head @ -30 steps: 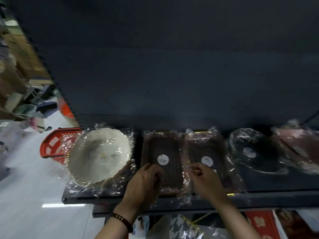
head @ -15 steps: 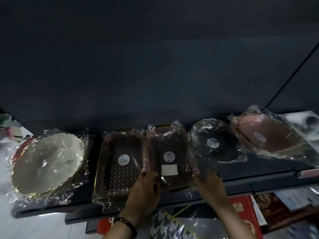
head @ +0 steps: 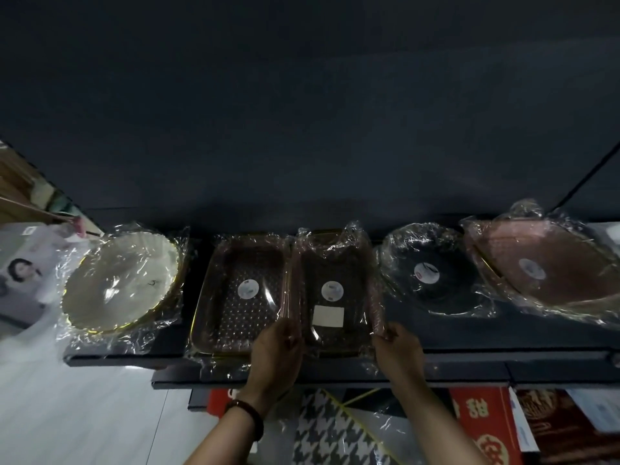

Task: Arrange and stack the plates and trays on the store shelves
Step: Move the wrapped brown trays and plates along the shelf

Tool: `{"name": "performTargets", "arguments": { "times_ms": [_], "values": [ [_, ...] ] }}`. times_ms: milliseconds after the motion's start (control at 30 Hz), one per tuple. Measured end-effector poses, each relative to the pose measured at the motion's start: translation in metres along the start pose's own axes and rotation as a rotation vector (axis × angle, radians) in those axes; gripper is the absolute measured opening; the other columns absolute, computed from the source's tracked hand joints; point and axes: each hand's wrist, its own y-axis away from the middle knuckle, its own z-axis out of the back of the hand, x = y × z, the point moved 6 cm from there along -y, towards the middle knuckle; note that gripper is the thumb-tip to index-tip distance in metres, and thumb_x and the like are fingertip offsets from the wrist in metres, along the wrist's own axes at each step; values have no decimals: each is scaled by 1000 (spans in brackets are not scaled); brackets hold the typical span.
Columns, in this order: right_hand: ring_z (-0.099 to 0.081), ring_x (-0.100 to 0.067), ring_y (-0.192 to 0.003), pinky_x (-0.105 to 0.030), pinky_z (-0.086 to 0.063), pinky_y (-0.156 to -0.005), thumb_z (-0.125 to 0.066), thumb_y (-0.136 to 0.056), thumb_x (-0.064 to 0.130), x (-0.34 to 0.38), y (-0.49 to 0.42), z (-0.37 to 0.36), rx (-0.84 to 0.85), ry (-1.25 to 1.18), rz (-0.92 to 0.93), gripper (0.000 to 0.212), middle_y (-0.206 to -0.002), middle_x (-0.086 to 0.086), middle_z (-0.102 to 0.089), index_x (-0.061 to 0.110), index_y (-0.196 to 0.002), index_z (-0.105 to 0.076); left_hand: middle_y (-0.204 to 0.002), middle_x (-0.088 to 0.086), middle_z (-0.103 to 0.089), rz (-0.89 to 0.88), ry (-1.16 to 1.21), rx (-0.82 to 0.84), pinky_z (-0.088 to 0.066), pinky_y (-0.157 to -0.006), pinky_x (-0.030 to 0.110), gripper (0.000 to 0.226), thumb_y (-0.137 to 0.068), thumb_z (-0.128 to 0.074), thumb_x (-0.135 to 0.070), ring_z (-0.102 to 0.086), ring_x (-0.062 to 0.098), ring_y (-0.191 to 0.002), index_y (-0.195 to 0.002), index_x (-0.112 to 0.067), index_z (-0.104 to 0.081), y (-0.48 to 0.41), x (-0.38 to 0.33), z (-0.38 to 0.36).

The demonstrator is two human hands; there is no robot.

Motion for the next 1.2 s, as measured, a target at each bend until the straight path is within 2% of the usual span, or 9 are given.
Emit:
{"name": "performTargets", "arguments": {
  "times_ms": [167,233,333,433,533,767,867,1000,1200],
  "values": [
    [-69,-19,-67,-30,-55,-59,-68,-96,21,-2,-3,1,7,-225,-45,14,-72,-2,-74,20,-86,-77,-90,-9,-77,140,315,-135,-60,-72,36,24,-96,-70,-5,-73,15,-83,-100,-29,-73,4,-3,24],
    [-72,-27,-71,-43,-60,-66,-71,-91,12,-7,-2,-6,44,-321,-96,12,-71,-5,-76,18,-83,-79,-82,3,-77,260,509,-160,-56,-68,39,21,-98,-64,0,-72,23,-75,-100,-18,-74,1,0,35],
    [-75,-32,-79,-52,-61,-76,-75,-88,10,-8,8,-13,82,-368,-90,15,-77,-7,-78,23,-83,-80,-76,4,-75,324,661,-89,-53,-63,34,11,-103,-66,-11,-66,16,-68,-111,-11,-75,-7,1,46],
    [-75,-27,-73,-44,-57,-70,-72,-95,8,0,23,-21,115,-410,-35,8,-78,-9,-79,14,-93,-78,-86,-3,-81,245,576,-44,-58,-69,33,14,-98,-74,-16,-73,13,-75,-111,-18,-80,-7,-1,61],
    [-77,-33,-84,-54,-61,-75,-74,-96,16,12,35,-34,126,-389,35,9,-83,-5,-79,24,-93,-77,-92,-7,-83,202,500,-86,-64,-84,42,25,-88,-82,-7,-79,15,-89,-102,-27,-82,-6,9,82],
    [-74,-32,-88,-60,-61,-86,-74,-94,14,57,61,-79,188,-294,163,21,-89,-7,-74,35,-93,-71,-96,-6,-83,177,462,-168,-63,-80,34,29,-85,-87,-13,-79,14,-91,-109,-27,-79,-5,63,139],
    [-74,-23,-82,-53,-62,-82,-76,-92,23,77,70,-99,211,-201,249,16,-87,1,-75,37,-96,-69,-99,-11,-81,170,387,-200,-62,-79,26,30,-88,-85,-15,-77,4,-91,-111,-32,-75,-7,89,157],
    [-72,-15,-77,-39,-57,-75,-78,-90,35,92,84,-119,199,-65,318,12,-81,4,-73,32,-94,-67,-100,-12,-82,157,399,-209,-65,-86,39,22,-91,-82,-17,-78,5,-93,-113,-24,-81,-12,115,170],
    [-73,-9,-73,-35,-58,-72,-78,-93,26,94,96,-145,191,-42,313,8,-80,6,-77,31,-96,-73,-88,-15,-81,133,337,-209,-66,-76,38,18,-94,-78,-13,-78,5,-81,-96,-31,-80,-11,133,169]
  ]
}}
